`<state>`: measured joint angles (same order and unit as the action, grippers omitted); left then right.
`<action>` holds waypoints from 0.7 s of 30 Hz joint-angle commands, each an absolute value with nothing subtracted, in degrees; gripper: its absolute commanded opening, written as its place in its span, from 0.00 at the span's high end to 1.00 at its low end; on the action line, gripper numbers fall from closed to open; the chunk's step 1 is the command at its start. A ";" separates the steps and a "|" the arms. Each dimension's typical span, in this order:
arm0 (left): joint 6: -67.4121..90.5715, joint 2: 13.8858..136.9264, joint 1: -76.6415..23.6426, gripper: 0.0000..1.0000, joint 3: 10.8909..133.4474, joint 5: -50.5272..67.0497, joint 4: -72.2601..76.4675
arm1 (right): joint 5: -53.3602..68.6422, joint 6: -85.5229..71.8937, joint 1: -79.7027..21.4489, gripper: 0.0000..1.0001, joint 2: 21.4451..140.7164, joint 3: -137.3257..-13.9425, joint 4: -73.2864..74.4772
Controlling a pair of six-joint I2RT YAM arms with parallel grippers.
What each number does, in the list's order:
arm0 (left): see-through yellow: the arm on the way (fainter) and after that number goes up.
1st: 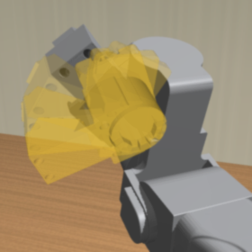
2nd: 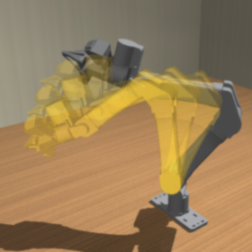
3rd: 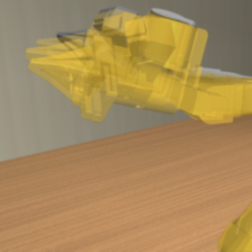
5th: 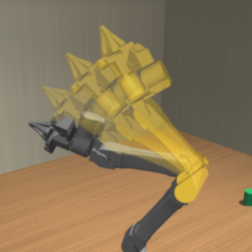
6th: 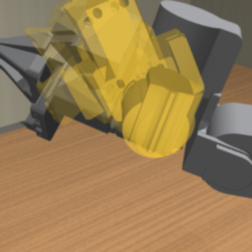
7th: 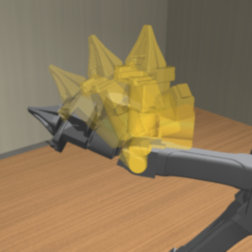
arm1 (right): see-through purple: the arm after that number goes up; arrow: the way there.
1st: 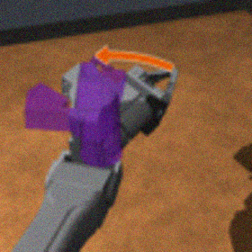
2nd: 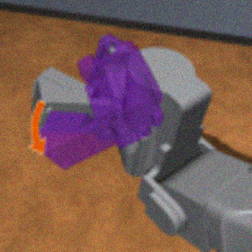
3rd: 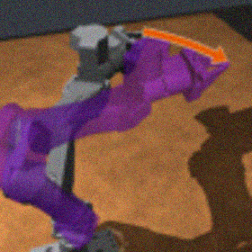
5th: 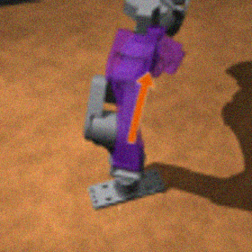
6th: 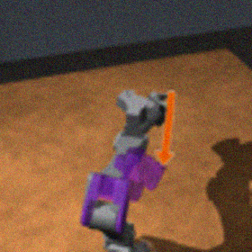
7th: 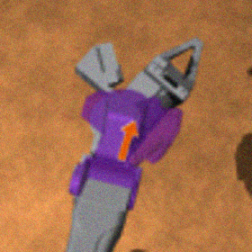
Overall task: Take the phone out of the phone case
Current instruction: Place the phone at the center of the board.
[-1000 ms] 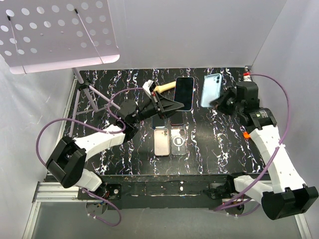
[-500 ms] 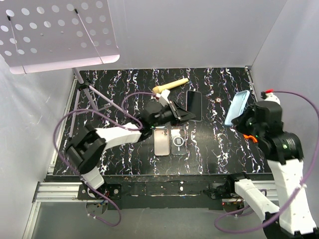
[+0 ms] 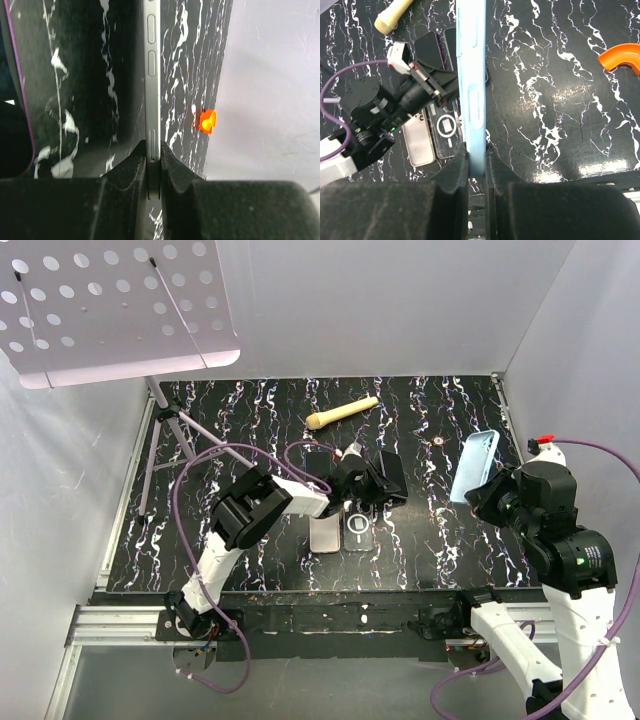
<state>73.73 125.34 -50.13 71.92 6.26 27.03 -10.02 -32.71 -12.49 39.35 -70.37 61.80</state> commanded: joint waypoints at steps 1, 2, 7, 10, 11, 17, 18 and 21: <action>76.90 127.96 -49.57 1.00 80.31 6.93 28.06 | -7.83 -32.08 -12.39 0.99 38.15 -69.70 59.15; 77.43 129.27 -49.40 1.00 82.25 7.64 26.56 | -7.56 -31.99 -12.31 0.99 37.88 -69.26 58.89; 79.28 131.13 -48.96 1.00 84.38 7.73 23.82 | -6.77 -31.64 -12.30 0.99 37.62 -68.91 59.41; 79.45 131.05 -48.43 0.95 84.20 8.79 20.93 | -4.84 -31.03 -12.31 0.99 37.53 -68.03 59.24; 79.71 130.87 -48.51 0.92 83.94 9.31 20.66 | -3.88 -30.76 -12.30 0.99 37.62 -67.68 59.24; 80.24 130.26 -48.25 0.64 83.32 12.48 18.81 | 5.61 -29.71 -12.30 0.99 37.62 -58.29 55.73; 80.16 129.82 -48.16 0.61 82.62 12.74 18.81 | 6.49 -29.71 -12.30 0.99 37.79 -56.71 55.55; 79.28 128.06 -47.99 0.53 81.21 13.27 18.37 | 9.31 -29.88 -12.39 0.99 37.71 -52.57 55.11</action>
<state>80.23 132.53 -48.36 82.59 11.44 21.10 3.05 -31.00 -12.43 38.04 -56.23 58.74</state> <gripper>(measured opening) 0.430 0.143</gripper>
